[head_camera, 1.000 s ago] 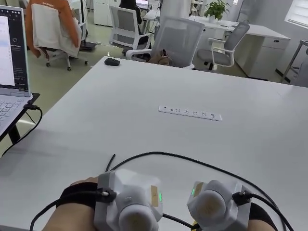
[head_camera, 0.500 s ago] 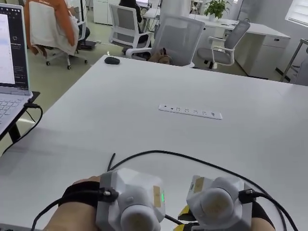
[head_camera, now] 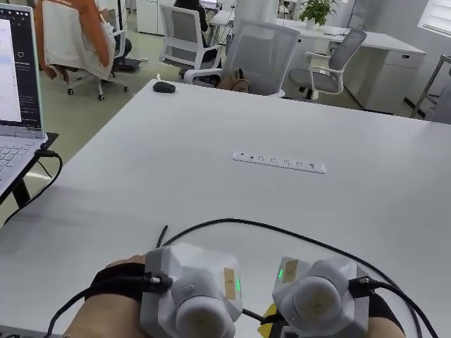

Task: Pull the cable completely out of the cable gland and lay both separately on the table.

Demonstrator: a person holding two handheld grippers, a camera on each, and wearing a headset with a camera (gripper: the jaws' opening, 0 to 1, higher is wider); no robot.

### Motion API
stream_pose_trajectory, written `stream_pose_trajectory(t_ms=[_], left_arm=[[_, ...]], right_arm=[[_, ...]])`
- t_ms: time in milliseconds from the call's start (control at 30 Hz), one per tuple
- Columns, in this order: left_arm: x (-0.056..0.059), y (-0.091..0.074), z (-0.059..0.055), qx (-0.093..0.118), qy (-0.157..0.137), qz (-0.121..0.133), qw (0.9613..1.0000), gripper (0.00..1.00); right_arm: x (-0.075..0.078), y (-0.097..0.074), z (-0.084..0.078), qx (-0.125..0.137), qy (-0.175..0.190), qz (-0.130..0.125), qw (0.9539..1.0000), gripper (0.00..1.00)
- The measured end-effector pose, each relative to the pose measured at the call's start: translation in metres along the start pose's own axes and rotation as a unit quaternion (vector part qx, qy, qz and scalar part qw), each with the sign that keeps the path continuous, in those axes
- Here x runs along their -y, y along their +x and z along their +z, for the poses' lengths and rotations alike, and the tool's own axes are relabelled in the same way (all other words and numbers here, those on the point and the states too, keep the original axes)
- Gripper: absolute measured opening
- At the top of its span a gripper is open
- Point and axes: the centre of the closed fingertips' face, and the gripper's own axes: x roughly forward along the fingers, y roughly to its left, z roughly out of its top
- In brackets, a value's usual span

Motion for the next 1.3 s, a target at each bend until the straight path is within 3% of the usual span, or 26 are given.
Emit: stream_pose_trajectory(t_ms=[300, 500, 567, 700, 867, 967, 1133, 1300], left_arm=[[-0.003, 0.002, -0.006, -0.008, -0.006, 0.002, 0.9999, 0.17], [-0.002, 0.004, -0.008, -0.014, -0.006, -0.002, 0.9999, 0.17], [-0.001, 0.005, -0.009, -0.016, -0.004, -0.004, 0.9999, 0.17], [0.000, 0.003, -0.005, -0.014, 0.008, -0.004, 0.9999, 0.17], [-0.006, -0.005, 0.004, -0.010, 0.016, 0.003, 0.9998, 0.17], [-0.007, -0.012, 0.007, -0.013, 0.025, 0.005, 0.9996, 0.17], [-0.005, -0.016, 0.008, -0.014, 0.022, 0.000, 0.9997, 0.17], [-0.014, -0.022, -0.002, -0.019, 0.003, 0.011, 0.9998, 0.17]], right_arm=[[0.011, 0.002, -0.035, -0.081, 0.029, -0.021, 0.9961, 0.03], [0.004, 0.005, -0.044, -0.101, 0.041, -0.005, 0.9940, 0.08], [-0.001, 0.006, -0.037, -0.092, 0.024, 0.004, 0.9954, 0.14], [-0.002, 0.005, -0.009, -0.033, 0.003, 0.009, 0.9994, 0.16], [-0.006, -0.003, 0.023, 0.044, -0.015, 0.022, 0.9987, 0.13], [0.000, -0.007, 0.020, 0.021, -0.048, 0.003, 0.9986, 0.03], [0.000, -0.008, 0.018, 0.015, -0.046, 0.004, 0.9988, 0.03], [0.009, -0.013, 0.002, -0.011, -0.036, -0.009, 0.9992, 0.03]])
